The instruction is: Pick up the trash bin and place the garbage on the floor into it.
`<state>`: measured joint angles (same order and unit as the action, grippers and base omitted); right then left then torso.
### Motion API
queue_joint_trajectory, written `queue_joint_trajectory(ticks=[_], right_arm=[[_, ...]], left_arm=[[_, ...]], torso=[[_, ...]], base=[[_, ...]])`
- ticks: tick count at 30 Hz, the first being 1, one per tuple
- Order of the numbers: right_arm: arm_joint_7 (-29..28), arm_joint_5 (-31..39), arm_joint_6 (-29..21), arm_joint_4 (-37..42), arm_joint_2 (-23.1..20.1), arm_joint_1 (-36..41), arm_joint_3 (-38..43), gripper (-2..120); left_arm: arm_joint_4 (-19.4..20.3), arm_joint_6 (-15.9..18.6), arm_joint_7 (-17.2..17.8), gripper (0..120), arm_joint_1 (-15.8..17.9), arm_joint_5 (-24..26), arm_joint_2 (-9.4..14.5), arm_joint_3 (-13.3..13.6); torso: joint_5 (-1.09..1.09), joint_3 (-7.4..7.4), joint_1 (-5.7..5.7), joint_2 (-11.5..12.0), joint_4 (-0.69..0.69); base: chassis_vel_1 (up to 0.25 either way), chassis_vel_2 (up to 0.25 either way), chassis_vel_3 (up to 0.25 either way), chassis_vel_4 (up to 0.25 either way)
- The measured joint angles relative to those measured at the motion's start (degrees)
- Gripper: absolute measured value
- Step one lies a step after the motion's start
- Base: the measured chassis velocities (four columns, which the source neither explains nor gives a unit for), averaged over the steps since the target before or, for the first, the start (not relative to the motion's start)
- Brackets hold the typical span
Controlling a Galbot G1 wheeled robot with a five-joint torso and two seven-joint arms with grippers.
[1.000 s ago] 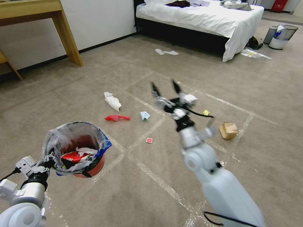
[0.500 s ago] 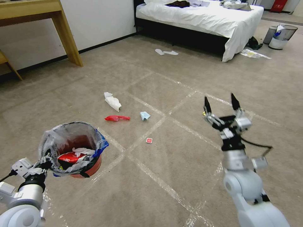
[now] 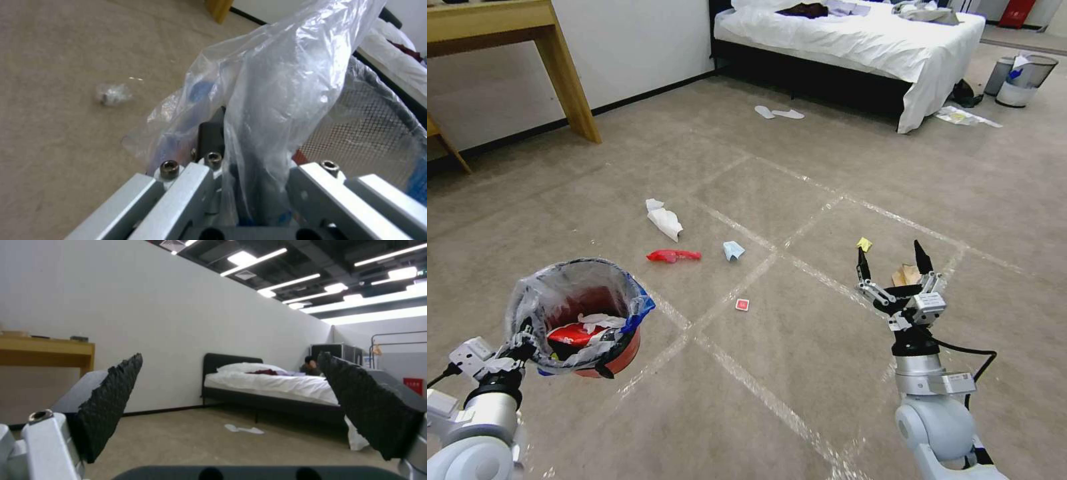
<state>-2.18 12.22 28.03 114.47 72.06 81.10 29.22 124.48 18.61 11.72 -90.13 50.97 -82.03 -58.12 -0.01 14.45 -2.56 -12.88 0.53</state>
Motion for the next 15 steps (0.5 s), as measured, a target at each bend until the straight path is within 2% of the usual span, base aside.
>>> queue_joint_trajectory(ticks=[7,15], right_arm=[[-0.1,0.0,0.0,-0.3,0.2,-0.1,-0.5,100],[-0.1,0.1,0.0,-0.8,0.2,-0.7,-1.2,100]], left_arm=[[0.0,0.0,-0.1,4,-0.1,0.0,-0.1,0.0],[0.0,-0.2,-0.1,4,-0.1,-0.2,-0.2,0.2]], torso=[[-0.02,0.01,-0.02,0.0,0.0],[0.01,0.0,-0.01,0.0,-0.01]], base=[[-0.174,0.165,0.164,-0.181],[-0.135,0.132,0.139,-0.135]])
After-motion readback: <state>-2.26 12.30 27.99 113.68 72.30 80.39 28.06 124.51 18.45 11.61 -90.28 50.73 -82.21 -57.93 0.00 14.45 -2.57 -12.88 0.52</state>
